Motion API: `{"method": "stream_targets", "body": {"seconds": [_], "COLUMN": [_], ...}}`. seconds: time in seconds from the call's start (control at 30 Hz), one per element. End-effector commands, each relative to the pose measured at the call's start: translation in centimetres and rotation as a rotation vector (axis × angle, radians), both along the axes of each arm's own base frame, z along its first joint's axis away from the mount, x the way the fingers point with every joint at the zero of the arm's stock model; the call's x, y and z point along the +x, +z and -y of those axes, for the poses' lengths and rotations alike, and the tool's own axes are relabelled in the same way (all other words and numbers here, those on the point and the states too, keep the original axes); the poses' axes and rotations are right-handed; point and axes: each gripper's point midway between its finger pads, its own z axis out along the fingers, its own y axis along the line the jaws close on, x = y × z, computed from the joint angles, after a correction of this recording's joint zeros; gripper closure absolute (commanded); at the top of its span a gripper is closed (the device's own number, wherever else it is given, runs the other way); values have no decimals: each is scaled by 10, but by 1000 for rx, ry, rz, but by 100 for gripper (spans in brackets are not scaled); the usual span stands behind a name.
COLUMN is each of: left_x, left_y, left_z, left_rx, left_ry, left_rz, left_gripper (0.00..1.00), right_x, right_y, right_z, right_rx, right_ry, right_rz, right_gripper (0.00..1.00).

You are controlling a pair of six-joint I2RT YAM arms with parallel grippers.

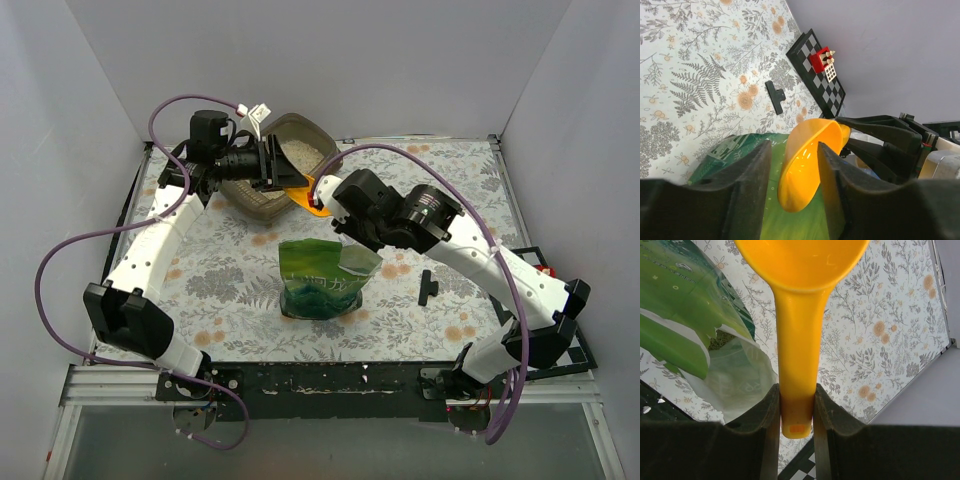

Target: Fill the litter box with clean litter

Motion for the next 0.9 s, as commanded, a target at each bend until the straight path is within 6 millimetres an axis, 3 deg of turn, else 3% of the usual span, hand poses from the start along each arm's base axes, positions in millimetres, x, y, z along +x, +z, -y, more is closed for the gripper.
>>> {"method": "stream_targets", "body": {"seconds": [0.0,0.07,0.3,0.43,0.53,0.63,0.87], "left_x": [-8,-8,-14,-15,-14,-10,11], "left_y": [7,5,1,0,7,26,49], "left_z": [1,1,2,0,-6,-16,-34], "left_rx": [-8,-2,-11,2,25,18,-12], "left_ry": [-46,-52,-88,-75,-16,93,299], "left_rz": [42,42,38,58,129,238,283], "left_gripper": [67,81,100,100,100,100,100], "right_x": [4,6,12,20,20,13,-2], "right_y": [21,20,25,40,61,85,111], "right_z": [-9,-7,0,9,6,-8,-44], "right_rx": [47,37,26,41,139,298,514], "right_ry": [14,2,-38,-115,-136,-96,-12], "right_rz": [49,56,99,164,195,196,97], "right_gripper": [99,99,99,99,63,48,36]}}
